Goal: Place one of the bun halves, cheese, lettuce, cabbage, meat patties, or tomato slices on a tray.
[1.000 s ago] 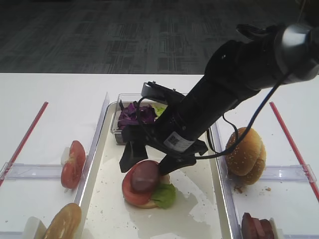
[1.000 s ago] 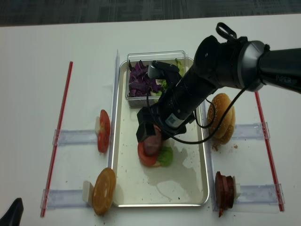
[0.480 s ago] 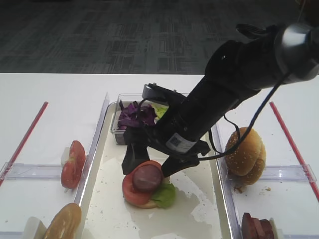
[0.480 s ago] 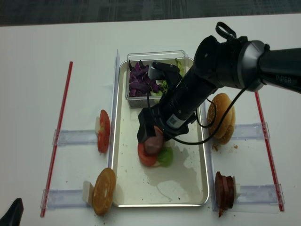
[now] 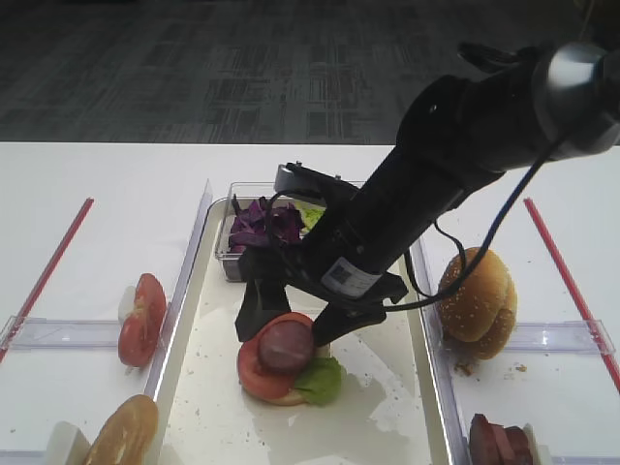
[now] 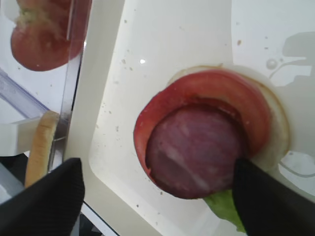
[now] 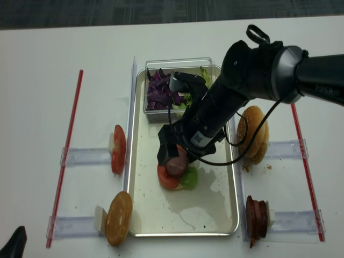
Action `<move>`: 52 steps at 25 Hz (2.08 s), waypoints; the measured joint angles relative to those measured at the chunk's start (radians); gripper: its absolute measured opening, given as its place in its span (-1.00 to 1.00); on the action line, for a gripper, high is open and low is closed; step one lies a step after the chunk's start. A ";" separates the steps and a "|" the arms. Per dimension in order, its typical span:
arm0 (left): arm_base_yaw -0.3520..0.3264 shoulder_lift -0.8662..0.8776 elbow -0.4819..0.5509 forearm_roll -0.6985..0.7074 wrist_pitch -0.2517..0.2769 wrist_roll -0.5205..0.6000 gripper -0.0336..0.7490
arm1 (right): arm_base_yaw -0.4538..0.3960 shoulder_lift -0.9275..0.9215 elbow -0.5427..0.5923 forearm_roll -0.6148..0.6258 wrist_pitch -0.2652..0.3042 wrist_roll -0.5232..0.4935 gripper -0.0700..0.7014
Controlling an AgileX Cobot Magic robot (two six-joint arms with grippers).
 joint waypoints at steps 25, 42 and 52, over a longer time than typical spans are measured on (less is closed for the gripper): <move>0.000 0.000 0.000 0.000 0.000 0.000 0.85 | 0.000 0.005 -0.304 -0.230 0.186 0.169 0.80; 0.000 0.000 0.000 0.000 0.000 0.000 0.85 | 0.000 0.005 -0.304 -0.634 0.249 0.277 0.77; 0.000 0.000 0.000 0.000 0.000 0.000 0.85 | 0.000 0.005 -0.308 -0.671 0.258 0.283 0.76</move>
